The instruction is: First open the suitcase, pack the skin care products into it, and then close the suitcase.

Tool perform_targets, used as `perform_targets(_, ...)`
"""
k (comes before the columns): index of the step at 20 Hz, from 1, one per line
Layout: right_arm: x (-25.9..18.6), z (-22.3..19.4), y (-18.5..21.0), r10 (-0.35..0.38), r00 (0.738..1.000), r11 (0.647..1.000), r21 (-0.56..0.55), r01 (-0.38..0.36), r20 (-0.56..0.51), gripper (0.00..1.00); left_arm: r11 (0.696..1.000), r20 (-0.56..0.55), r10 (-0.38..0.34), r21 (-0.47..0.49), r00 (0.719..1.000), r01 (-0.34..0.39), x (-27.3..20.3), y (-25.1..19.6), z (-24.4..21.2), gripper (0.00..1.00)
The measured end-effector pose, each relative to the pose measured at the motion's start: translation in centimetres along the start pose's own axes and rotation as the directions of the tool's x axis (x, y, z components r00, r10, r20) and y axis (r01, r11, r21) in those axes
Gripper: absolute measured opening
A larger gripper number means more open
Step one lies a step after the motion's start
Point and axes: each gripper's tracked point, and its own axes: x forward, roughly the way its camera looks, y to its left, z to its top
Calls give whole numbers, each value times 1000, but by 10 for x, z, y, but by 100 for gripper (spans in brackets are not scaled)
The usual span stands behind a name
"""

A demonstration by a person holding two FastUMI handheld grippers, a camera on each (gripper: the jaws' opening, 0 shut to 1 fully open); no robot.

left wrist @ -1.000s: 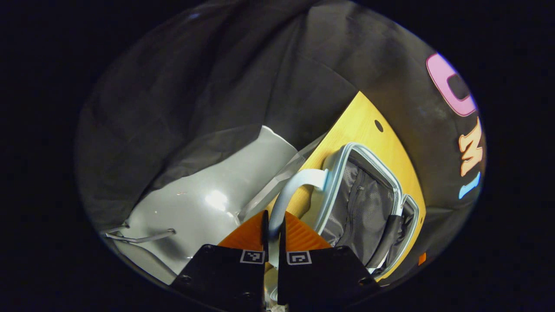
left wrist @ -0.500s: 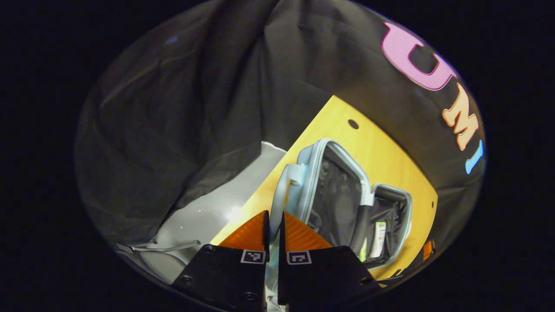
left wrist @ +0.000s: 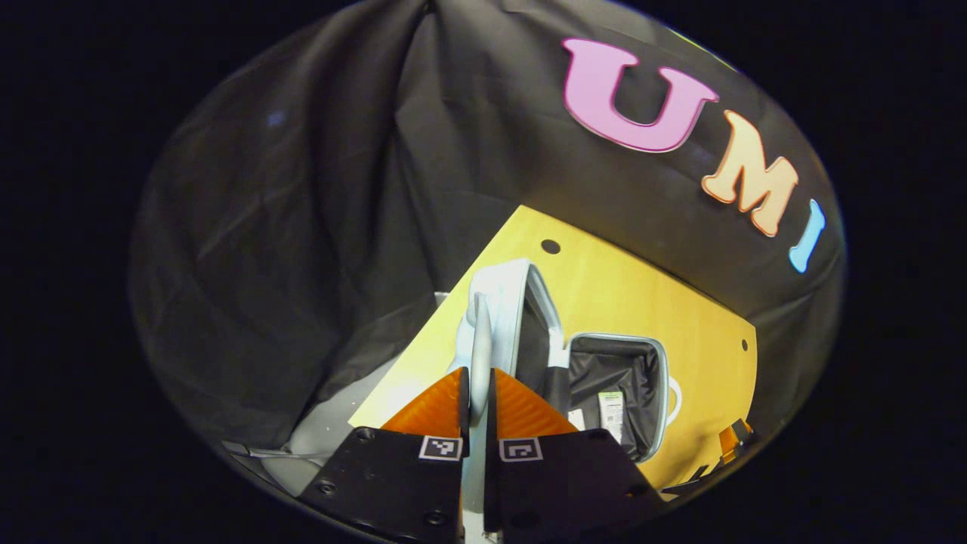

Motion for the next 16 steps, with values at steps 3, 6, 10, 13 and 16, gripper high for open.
perform_targets(3, -8, 0, -21, -2, 1000, 1000, 29, 1, 17, 98, 996, 28, -51, 71, 998, 49, -14, -52, 4, 4)
perform_targets(6, -20, -1, -40, -3, 1000, 999, 37, 2, 26, 98, 982, 40, -116, 156, 992, 109, -21, -113, 1, 4)
perform_targets(10, -32, 1, -59, 2, 999, 1000, 26, -3, 36, 98, 945, 13, -249, 223, 968, 240, -21, -207, -22, 4)
perform_targets(13, -41, 6, -68, -3, 998, 1000, 24, 2, 55, 98, 930, -34, -291, 225, 956, 291, -4, -259, -50, 4)
perform_targets(16, -51, 8, -76, -26, 997, 999, 38, 23, 75, 98, 909, -79, -300, 280, 951, 310, 17, -298, -82, 4)
